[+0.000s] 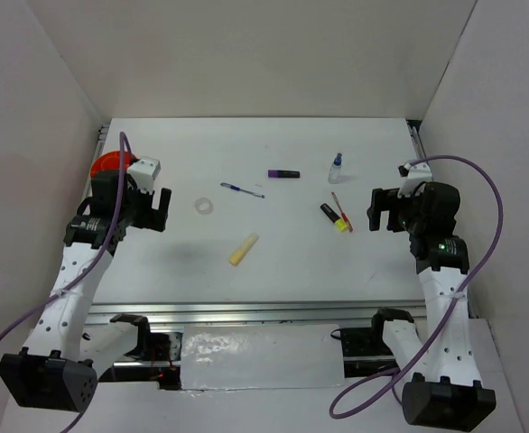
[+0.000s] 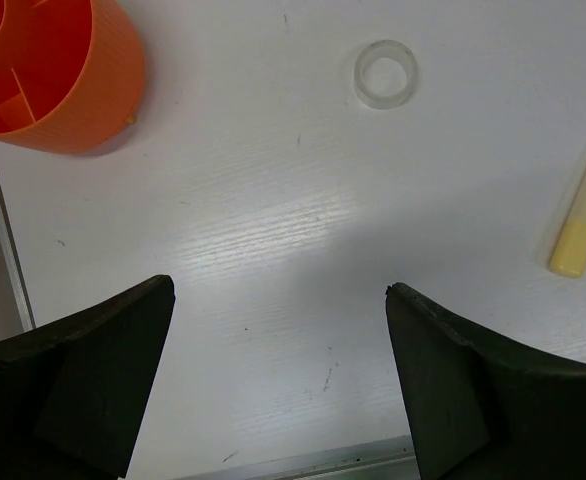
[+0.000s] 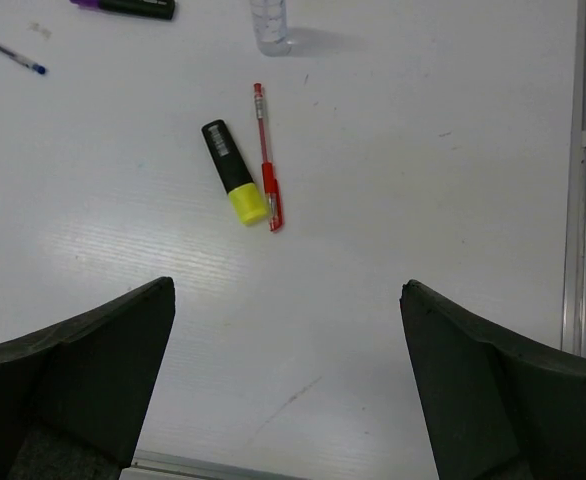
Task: Sort the stationery into containers
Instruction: Pick up the pen from the center of the board.
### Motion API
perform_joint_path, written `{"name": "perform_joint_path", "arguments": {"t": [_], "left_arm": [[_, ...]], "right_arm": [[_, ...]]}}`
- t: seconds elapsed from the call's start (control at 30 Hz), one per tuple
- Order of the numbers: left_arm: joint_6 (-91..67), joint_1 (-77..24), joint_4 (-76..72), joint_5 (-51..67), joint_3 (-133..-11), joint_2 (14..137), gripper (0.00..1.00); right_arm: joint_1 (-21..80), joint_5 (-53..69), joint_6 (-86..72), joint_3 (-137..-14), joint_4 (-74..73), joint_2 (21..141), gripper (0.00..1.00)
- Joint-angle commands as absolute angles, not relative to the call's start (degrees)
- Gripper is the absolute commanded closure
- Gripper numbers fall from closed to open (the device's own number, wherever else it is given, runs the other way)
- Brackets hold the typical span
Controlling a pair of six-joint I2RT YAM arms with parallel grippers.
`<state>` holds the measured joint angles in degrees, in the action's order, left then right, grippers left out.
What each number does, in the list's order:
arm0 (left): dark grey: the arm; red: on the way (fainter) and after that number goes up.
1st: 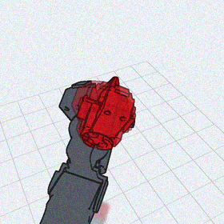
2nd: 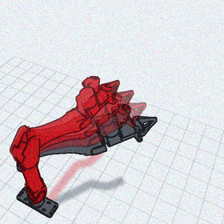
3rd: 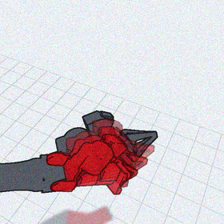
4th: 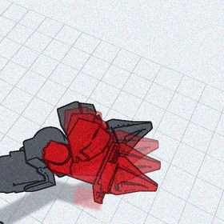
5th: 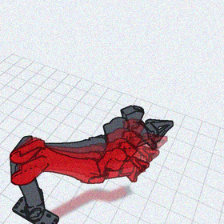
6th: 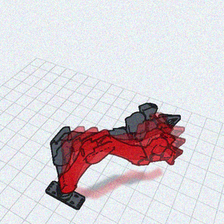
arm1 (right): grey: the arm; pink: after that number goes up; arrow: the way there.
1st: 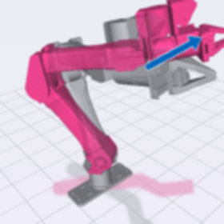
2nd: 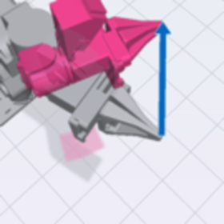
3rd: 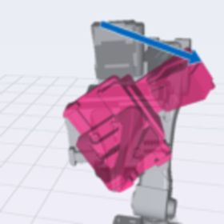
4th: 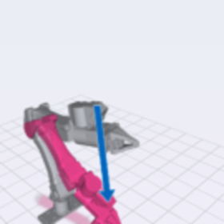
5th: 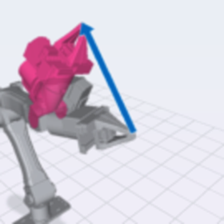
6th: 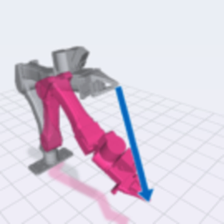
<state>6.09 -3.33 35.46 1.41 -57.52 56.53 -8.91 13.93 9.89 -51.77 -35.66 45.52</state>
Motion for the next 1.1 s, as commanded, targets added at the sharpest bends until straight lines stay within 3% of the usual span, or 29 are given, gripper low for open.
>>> {"name": "perform_joint_path", "arguments": {"t": [0.0,0.2,0.43,0.53,0.63,0.73,1.07], "left_arm": [[7.0,-3.6,34.4,0.4,-59.3,57.7,0.01],[5.6,-3.7,36.0,0.4,-62.1,60.0,0.01],[1.2,-4.7,34.8,-10.2,-62.7,63.5,0.01],[3.7,-4.7,30.5,-7.8,-60.0,58.7,0.01],[5.6,-4.7,26.5,-4.9,-56.8,54.5,0.01],[6.9,-4.6,31.6,-2.1,-60.2,58.1,0.01],[8.9,-4.5,34.6,4.5,-62.5,63.5,0.01]], "right_arm": [[-9.2,13.2,9.5,-53.6,-35.5,46.0,0.0],[-9.2,12.1,9.1,-54.2,-35.3,47.8,0.0],[-9.1,10.5,8.4,-57.0,-35.1,54.7,0.0],[-8.4,9.7,7.7,-59.7,-35.2,60.3,0.11],[-7.4,9.0,6.2,-63.2,-36.5,67.3,0.31],[-5.8,8.7,5.5,-65.9,-35.9,71.9,0.39],[-0.4,9.1,3.4,-75.8,-36.8,95.1,0.41]]}}
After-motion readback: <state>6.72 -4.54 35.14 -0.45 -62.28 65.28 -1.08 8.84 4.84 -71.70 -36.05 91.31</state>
